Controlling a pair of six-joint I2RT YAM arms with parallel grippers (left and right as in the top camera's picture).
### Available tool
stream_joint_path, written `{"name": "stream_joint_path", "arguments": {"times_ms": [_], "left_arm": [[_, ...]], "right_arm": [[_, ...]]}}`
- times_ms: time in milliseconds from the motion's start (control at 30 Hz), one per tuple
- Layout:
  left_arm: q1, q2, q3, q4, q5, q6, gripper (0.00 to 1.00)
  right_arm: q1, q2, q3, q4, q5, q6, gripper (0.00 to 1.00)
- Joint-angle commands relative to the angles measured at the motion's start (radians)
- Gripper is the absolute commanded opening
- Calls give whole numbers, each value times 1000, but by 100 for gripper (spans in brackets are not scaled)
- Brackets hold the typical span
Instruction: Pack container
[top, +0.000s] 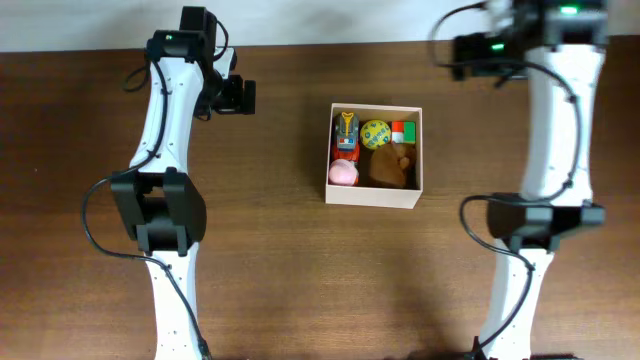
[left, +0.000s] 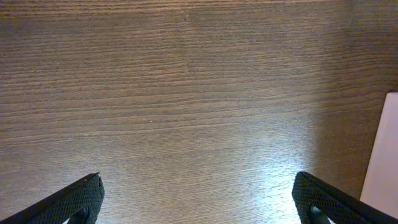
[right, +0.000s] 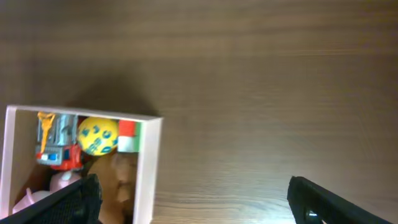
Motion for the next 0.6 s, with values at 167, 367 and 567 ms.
{"name": "stream_joint_path", "arguments": {"times_ms": [167,367,567], "left_arm": [[1,-15,21,0,-1,-10,99],[1,-15,21,0,-1,-10,99],[1,-15,21,0,-1,-10,99]], "right_arm": [[-36,-7,5,-6,-52,9,99],[-36,-6,5,-3,-51,8,99],[-36,-6,5,-3,-51,8,99]]}}
